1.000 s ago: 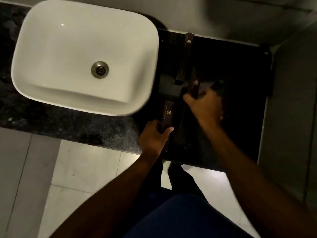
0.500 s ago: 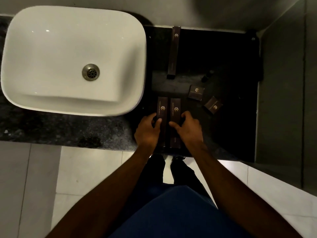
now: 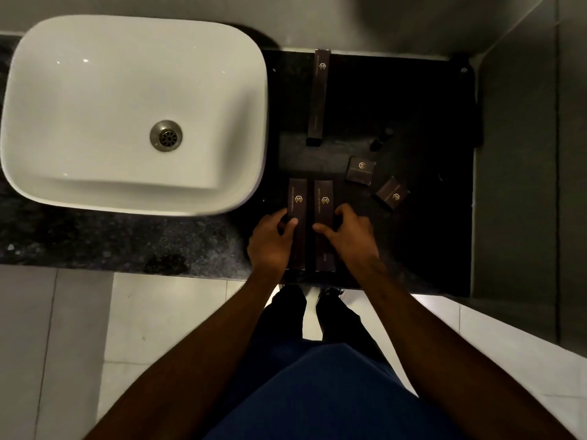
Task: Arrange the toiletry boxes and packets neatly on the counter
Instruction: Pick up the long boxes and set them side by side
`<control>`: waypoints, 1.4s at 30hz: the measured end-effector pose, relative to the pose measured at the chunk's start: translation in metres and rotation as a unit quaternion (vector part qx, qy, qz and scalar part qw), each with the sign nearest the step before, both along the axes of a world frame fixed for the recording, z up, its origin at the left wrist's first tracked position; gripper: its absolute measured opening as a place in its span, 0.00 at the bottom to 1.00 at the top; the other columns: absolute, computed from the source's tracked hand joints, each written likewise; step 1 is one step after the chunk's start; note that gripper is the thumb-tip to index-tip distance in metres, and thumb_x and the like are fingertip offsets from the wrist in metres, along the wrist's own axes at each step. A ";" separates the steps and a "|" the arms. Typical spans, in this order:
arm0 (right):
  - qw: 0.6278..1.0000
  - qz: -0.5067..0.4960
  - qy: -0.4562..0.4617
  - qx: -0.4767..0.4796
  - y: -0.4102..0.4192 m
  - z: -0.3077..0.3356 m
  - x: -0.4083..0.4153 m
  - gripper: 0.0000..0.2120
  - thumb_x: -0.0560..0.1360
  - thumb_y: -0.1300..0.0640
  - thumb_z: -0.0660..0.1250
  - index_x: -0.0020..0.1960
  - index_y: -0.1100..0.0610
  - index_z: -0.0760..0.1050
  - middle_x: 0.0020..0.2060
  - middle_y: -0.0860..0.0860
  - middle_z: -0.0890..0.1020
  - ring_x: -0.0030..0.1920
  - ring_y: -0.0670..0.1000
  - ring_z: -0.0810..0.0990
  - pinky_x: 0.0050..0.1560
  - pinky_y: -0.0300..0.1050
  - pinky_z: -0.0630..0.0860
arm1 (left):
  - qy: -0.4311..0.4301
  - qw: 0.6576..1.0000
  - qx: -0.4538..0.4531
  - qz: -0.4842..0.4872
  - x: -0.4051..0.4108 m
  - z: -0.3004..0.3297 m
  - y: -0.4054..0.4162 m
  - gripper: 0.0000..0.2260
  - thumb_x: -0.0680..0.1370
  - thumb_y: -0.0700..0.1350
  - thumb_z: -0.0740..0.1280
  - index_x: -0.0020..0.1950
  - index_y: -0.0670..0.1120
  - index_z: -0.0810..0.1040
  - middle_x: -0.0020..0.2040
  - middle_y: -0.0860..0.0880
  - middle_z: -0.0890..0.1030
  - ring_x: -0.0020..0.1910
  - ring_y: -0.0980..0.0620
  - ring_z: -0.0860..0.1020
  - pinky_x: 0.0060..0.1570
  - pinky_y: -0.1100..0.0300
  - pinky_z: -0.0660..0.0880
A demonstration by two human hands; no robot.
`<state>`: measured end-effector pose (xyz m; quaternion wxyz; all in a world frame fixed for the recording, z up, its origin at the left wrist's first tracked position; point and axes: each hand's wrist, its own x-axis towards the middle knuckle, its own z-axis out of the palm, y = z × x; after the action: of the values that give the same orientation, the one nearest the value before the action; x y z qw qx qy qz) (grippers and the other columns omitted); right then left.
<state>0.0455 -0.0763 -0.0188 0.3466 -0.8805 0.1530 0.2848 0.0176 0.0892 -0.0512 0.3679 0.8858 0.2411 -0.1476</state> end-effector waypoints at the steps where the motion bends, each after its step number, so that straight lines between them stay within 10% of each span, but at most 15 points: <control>1: 1.000 -0.001 0.003 0.003 0.000 0.001 0.000 0.24 0.66 0.36 0.72 0.55 0.48 0.70 0.51 0.54 0.82 0.50 0.55 0.82 0.50 0.57 0.82 | 0.000 1.000 0.003 -0.003 0.000 0.000 0.000 0.16 0.76 0.60 0.64 0.63 0.60 0.76 0.52 0.51 0.81 0.50 0.48 0.81 0.53 0.49 0.78; 42: 0.999 -0.027 -0.011 0.025 -0.002 -0.003 -0.001 0.24 0.67 0.38 0.73 0.54 0.51 0.71 0.50 0.53 0.79 0.47 0.51 0.79 0.46 0.48 0.80 | -0.007 1.000 -0.021 -0.009 -0.002 0.002 0.002 0.21 0.76 0.62 0.62 0.68 0.59 0.73 0.58 0.49 0.80 0.56 0.49 0.79 0.58 0.52 0.75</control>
<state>0.0447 -0.0780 -0.0220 0.3778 -0.8700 0.1655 0.2700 0.0155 0.0914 -0.0496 0.3868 0.8811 0.2272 -0.1501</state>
